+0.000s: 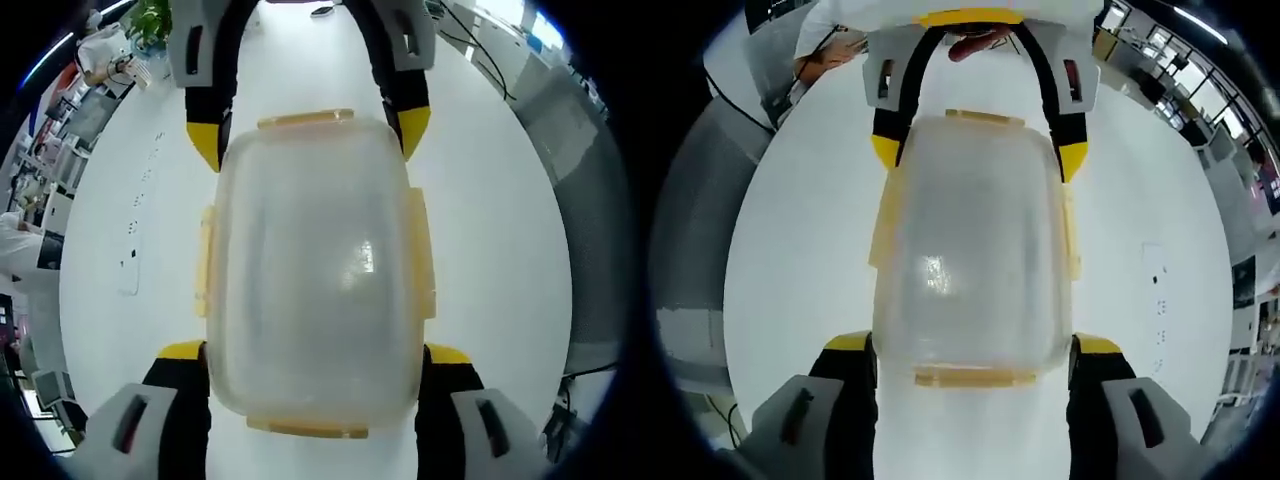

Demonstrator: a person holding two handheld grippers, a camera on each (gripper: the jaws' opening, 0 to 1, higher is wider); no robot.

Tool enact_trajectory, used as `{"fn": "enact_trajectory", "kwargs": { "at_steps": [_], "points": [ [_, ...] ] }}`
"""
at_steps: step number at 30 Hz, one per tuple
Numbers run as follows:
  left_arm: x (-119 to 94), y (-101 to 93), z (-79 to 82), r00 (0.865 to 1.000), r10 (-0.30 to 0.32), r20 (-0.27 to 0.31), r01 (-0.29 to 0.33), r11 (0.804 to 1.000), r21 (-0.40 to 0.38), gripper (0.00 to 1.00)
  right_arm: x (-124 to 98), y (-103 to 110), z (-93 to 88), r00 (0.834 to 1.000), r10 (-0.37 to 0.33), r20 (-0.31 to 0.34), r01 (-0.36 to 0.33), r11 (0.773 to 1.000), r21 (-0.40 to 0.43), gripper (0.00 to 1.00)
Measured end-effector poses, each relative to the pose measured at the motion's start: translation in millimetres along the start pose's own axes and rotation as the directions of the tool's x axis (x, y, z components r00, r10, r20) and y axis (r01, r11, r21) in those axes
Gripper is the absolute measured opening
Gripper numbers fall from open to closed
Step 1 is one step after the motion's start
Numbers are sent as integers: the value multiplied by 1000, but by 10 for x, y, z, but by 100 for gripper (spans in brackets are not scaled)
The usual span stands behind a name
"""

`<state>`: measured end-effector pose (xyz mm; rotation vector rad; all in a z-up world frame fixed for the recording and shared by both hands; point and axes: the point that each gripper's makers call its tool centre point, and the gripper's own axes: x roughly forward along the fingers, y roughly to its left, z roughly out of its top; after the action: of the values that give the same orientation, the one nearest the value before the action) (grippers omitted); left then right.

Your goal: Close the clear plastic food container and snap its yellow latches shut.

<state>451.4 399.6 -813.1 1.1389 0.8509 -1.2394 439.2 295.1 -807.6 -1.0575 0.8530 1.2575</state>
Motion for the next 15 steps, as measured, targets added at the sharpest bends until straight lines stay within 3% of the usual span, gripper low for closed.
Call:
{"fn": "enact_trajectory", "kwargs": {
  "at_steps": [1, 4, 6, 8, 11, 12, 13, 14, 15],
  "points": [
    [-2, -7, -1, 1000, 4, 13, -3, 1000, -19, 85, -18, 1, -19, 1000, -15, 10, 14, 1000, 11, 78],
    [-54, 5, 35, 994, 59, 96, -48, 993, -109, 87, -83, 3, 22, 989, -60, 137, 41, 990, 132, 80],
    [-106, 43, 62, 977, 123, 177, -88, 977, -194, 88, -130, 17, -5, 975, -101, 197, 52, 970, 239, 81],
    [-163, 63, 5, 954, 194, 229, -120, 946, -301, 88, -156, 26, -34, 955, -158, 249, 71, 944, 323, 83],
    [-238, 83, -62, 887, 326, 328, -126, 853, -507, 87, -161, 89, -27, 917, -237, 322, 78, 896, 437, 86],
    [-247, 72, -79, 879, 337, 338, -123, 845, -521, 87, -146, 127, -28, 908, -254, 334, 73, 879, 470, 87],
    [-273, 26, -142, 852, 378, 362, -125, 818, -562, 87, -119, 179, -19, 898, -267, 349, 61, 862, 504, 88],
    [-270, -30, -178, 850, 384, 362, -118, 807, -579, 87, -104, 205, -14, 890, -285, 355, 64, 851, 521, 90],
    [-260, -85, -200, 844, 387, 371, -101, 795, -598, 88, -90, 230, 23, 871, -317, 376, 73, 839, 539, 93]
  ]
}}
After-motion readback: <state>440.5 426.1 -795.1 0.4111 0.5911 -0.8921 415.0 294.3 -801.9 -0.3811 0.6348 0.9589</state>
